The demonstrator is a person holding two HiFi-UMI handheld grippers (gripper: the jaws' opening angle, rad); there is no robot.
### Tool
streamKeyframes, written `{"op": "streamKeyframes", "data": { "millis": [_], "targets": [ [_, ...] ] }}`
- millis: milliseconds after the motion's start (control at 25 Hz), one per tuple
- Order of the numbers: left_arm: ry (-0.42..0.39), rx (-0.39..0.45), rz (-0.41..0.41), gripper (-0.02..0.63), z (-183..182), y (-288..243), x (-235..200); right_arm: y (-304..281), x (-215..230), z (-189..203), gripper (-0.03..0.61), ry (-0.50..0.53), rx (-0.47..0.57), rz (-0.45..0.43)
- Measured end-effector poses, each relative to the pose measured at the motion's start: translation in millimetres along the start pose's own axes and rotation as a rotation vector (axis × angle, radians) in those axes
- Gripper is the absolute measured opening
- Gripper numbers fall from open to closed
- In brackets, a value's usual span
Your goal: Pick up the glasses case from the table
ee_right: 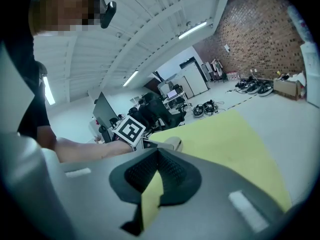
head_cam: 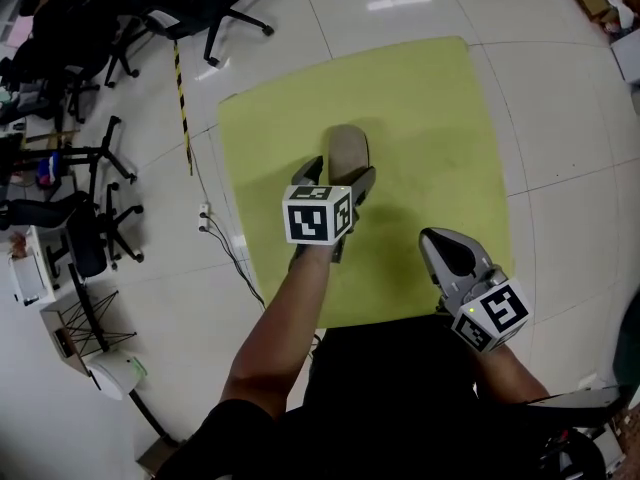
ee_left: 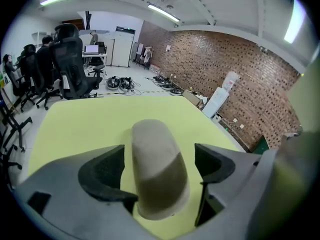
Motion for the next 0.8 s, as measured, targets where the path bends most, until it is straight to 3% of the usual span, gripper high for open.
{"op": "streamKeyframes", "data": {
  "millis": [400, 800],
  "targets": [
    [-0.009, -0.087, -0.036, 0.439, 13, -28, -5, 1, 17, 17, 0.003, -0.039, -0.035, 0.031],
    [0.025, -0.079, 0.000, 0.402, 18, -27, -2, 8, 14, 15, 0.003, -0.025, -0.030, 0.058]
  ]
}}
Point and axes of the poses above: the fingertips, and each gripper's own axes: y backward along the fingers, x to its right, z out of its underside, the point moved 7 cm from there along y, backward along the fingers, and after that the axes turned 13 degrees about z, right-handed, at the moved point
